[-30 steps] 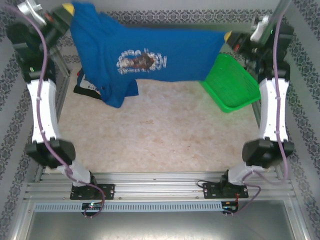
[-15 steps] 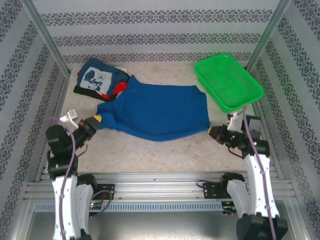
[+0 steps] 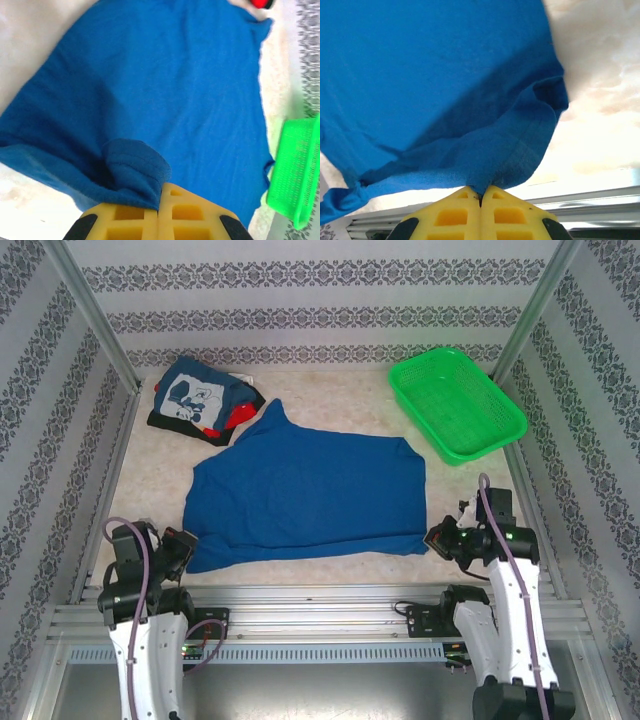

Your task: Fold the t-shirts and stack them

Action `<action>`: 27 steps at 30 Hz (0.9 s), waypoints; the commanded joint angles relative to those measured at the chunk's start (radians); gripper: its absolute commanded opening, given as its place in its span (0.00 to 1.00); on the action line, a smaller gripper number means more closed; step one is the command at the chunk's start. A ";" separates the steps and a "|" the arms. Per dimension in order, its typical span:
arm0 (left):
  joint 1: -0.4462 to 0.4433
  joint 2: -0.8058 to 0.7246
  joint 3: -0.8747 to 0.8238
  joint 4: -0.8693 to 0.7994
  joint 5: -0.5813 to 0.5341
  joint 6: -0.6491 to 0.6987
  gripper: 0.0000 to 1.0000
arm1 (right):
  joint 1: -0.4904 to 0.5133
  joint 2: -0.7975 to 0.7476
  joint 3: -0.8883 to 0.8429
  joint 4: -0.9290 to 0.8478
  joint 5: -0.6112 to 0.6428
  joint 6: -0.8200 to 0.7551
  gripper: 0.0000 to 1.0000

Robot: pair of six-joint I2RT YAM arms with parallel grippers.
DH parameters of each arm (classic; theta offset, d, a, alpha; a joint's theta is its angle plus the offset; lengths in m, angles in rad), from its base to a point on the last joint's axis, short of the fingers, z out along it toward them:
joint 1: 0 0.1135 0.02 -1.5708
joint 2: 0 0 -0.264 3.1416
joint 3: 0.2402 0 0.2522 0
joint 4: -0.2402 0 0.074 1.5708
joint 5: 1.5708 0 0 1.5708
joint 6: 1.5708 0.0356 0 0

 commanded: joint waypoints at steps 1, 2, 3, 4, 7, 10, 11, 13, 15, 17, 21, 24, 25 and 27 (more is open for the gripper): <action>0.009 0.102 0.028 0.041 -0.051 -0.012 0.00 | 0.010 0.060 -0.006 0.037 0.061 0.032 0.00; 0.009 0.154 0.051 0.059 -0.072 0.004 0.00 | 0.009 0.087 -0.007 0.050 0.065 0.032 0.00; 0.009 0.202 0.067 0.099 -0.069 0.026 0.00 | 0.010 0.110 -0.010 0.060 0.070 0.030 0.00; 0.009 0.263 0.086 0.137 -0.068 0.046 0.00 | 0.010 0.136 -0.013 0.074 0.070 0.027 0.00; 0.008 0.438 0.127 0.238 -0.051 0.096 0.00 | 0.011 0.196 -0.013 0.127 0.063 0.036 0.00; -0.002 0.547 0.150 0.346 -0.038 0.125 0.00 | 0.026 0.250 0.027 0.162 0.071 0.033 0.00; -0.004 0.566 0.164 0.374 -0.038 0.131 0.00 | 0.031 0.270 0.041 0.171 0.066 0.026 0.00; -0.011 0.605 0.192 0.411 -0.038 0.144 0.00 | 0.044 0.324 0.069 0.185 0.050 0.002 0.00; -0.023 0.665 0.225 0.429 -0.023 0.168 0.00 | 0.060 0.371 0.084 0.196 0.043 -0.016 0.00; -0.065 0.735 0.257 0.455 -0.038 0.196 0.00 | 0.071 0.414 0.095 0.207 0.044 -0.031 0.00; -0.119 0.877 0.330 0.485 -0.063 0.250 0.00 | 0.081 0.486 0.122 0.229 0.056 -0.057 0.00; -0.128 0.945 0.376 0.489 -0.084 0.289 0.00 | 0.089 0.544 0.164 0.241 0.062 -0.071 0.00; -0.128 0.963 0.392 0.487 -0.096 0.303 0.00 | 0.094 0.566 0.176 0.244 0.066 -0.078 0.00; -0.127 0.996 0.415 0.494 -0.104 0.323 0.00 | 0.098 0.606 0.201 0.246 0.085 -0.089 0.00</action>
